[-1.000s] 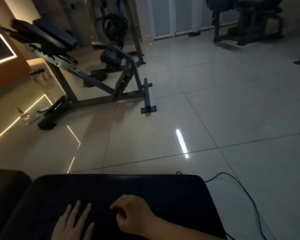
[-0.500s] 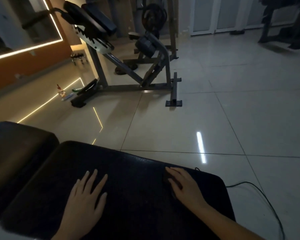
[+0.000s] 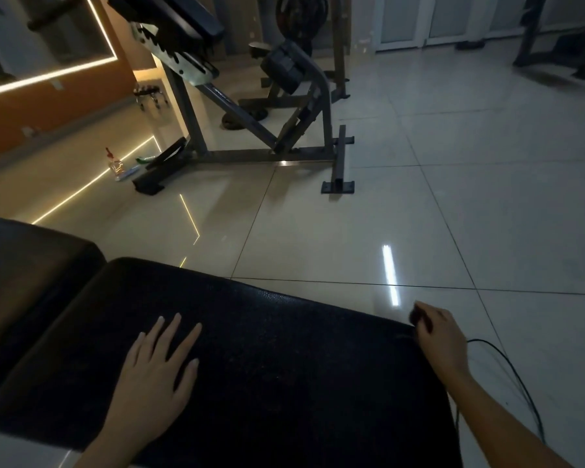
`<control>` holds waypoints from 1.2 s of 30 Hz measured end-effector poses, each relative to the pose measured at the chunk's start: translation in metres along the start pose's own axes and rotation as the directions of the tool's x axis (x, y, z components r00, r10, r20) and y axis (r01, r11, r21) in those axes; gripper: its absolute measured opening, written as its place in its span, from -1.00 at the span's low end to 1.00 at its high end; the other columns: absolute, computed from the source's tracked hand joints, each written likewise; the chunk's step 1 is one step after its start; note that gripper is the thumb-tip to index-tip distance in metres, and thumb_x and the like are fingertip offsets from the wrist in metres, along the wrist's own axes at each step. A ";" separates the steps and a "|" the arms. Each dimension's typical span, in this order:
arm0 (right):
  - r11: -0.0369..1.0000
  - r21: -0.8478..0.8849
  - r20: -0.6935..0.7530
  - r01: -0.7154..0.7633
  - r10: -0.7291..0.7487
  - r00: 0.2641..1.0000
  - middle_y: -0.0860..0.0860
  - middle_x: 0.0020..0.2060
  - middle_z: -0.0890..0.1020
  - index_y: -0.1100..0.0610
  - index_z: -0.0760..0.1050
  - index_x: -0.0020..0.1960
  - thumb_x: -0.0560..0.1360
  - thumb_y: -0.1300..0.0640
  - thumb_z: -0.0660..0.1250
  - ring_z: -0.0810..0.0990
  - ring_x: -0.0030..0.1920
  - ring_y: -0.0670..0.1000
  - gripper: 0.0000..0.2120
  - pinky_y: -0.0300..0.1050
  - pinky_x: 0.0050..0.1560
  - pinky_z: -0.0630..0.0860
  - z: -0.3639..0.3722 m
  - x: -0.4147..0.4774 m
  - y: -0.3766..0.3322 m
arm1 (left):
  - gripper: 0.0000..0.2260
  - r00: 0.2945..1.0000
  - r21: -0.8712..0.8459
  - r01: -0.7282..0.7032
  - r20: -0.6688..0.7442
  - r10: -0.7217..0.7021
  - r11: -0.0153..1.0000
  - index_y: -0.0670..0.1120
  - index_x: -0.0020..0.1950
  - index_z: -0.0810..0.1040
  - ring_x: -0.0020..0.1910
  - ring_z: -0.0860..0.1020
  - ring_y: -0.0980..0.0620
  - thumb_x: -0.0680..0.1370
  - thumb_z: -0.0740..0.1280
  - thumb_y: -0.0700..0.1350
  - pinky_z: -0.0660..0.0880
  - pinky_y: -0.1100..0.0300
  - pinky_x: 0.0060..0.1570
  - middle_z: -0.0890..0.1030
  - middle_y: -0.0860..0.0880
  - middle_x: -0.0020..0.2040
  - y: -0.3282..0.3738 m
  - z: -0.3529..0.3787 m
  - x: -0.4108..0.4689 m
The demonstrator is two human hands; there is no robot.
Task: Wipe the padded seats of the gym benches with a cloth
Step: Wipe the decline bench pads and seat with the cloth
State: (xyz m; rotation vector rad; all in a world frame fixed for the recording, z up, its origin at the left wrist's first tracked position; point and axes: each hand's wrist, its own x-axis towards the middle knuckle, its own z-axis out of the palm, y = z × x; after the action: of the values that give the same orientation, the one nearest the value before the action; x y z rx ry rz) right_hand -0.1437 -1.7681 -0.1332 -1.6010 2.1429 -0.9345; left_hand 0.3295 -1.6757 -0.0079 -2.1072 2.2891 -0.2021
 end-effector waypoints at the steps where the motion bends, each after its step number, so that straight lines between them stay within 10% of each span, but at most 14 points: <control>1: 1.000 0.001 -0.016 -0.020 0.020 1.000 0.14 0.19 0.57 0.06 0.54 0.29 0.58 0.23 0.26 0.58 0.11 0.14 -0.69 -0.02 0.11 0.46 -0.004 -0.004 0.008 | -0.47 1.000 0.003 0.002 -0.003 -0.002 1.000 0.10 0.53 0.28 0.54 0.15 -0.10 0.60 -0.05 0.22 -0.11 0.03 0.51 0.28 -0.08 0.53 -0.001 0.001 0.000; 12: 0.989 0.018 -0.024 0.145 -0.145 0.989 0.00 0.23 0.59 0.04 0.56 0.32 0.54 0.30 0.31 0.60 0.14 -0.03 -0.61 -0.27 0.16 0.39 0.001 -0.039 0.001 | -0.45 0.990 -0.005 -0.063 0.125 0.063 0.998 0.14 0.52 0.31 0.52 0.19 -0.19 0.60 -0.13 0.27 0.13 -0.35 0.40 0.31 -0.02 0.52 0.020 -0.005 0.014; 17: 0.980 0.033 -0.045 0.196 -0.194 0.980 0.00 0.21 0.60 0.06 0.58 0.29 0.51 0.34 0.32 0.60 0.15 -0.03 -0.60 -0.25 0.20 0.41 0.002 -0.039 0.005 | -0.15 0.864 -0.047 -0.369 0.349 0.361 0.928 0.33 0.55 -0.08 0.57 -0.24 -0.07 0.28 -0.45 0.52 -0.20 -0.28 0.45 -0.21 0.15 0.56 0.105 -0.014 0.051; 22: 0.952 0.058 -0.053 0.301 -0.299 0.953 0.02 0.21 0.61 0.04 0.60 0.26 0.46 0.33 0.33 0.61 0.12 -0.01 -0.58 -0.22 0.15 0.49 0.003 -0.057 0.002 | -0.40 0.720 -0.050 -0.527 0.504 0.477 0.848 0.28 0.57 -0.06 0.57 -0.26 -0.14 0.57 0.03 0.36 -0.19 -0.29 0.49 -0.18 0.08 0.61 0.187 -0.013 0.076; 31: 0.707 0.153 0.102 0.690 -0.706 0.701 0.02 0.31 0.57 -0.03 0.50 0.37 0.44 0.18 0.32 0.52 0.30 -0.04 -0.50 -0.19 0.31 0.45 0.000 -0.119 -0.016 | -0.43 0.718 -0.060 -0.554 0.470 0.513 0.830 0.29 0.57 -0.07 0.55 -0.31 -0.20 0.60 0.10 0.20 -0.27 -0.31 0.45 -0.19 0.07 0.61 0.225 0.002 0.083; 36: 0.958 0.156 -0.032 0.239 -0.237 0.971 0.02 0.27 0.58 0.03 0.53 0.35 0.54 0.29 0.24 0.51 0.24 -0.04 -0.58 -0.19 0.26 0.42 -0.003 -0.028 0.013 | -0.45 0.735 -0.097 -0.527 0.445 0.511 0.844 0.33 0.56 -0.04 0.53 -0.35 -0.20 0.61 0.11 0.19 -0.35 -0.30 0.42 -0.22 0.10 0.60 0.228 0.010 0.080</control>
State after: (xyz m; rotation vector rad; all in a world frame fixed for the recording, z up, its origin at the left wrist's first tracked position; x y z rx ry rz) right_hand -0.1456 -1.7387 -0.1429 -1.8016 1.8575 -1.1591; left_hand 0.0978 -1.7383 -0.0375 -1.2209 2.4104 0.2443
